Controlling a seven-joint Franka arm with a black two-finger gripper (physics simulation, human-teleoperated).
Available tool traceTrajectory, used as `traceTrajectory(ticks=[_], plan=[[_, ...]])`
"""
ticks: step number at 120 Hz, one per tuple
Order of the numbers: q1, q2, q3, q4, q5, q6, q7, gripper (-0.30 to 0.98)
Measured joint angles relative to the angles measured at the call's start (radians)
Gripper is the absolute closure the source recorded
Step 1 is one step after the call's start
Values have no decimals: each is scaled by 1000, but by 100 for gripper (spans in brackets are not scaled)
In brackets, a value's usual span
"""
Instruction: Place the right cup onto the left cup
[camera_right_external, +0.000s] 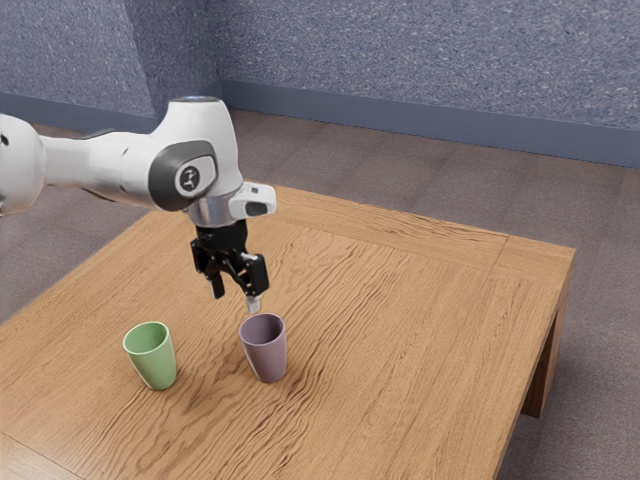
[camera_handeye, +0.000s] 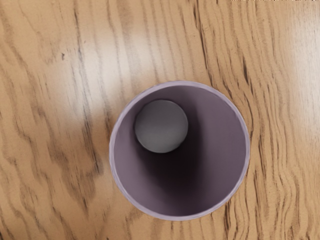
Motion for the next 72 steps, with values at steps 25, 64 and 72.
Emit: traceTrajectory(ticks=[25,64,72], plan=[[9,56,-24,-9,-41,74,0,10],[-1,119,-44,-16,-80,137,1,11],[-4,132,-46,-16,-88,146,1,11]])
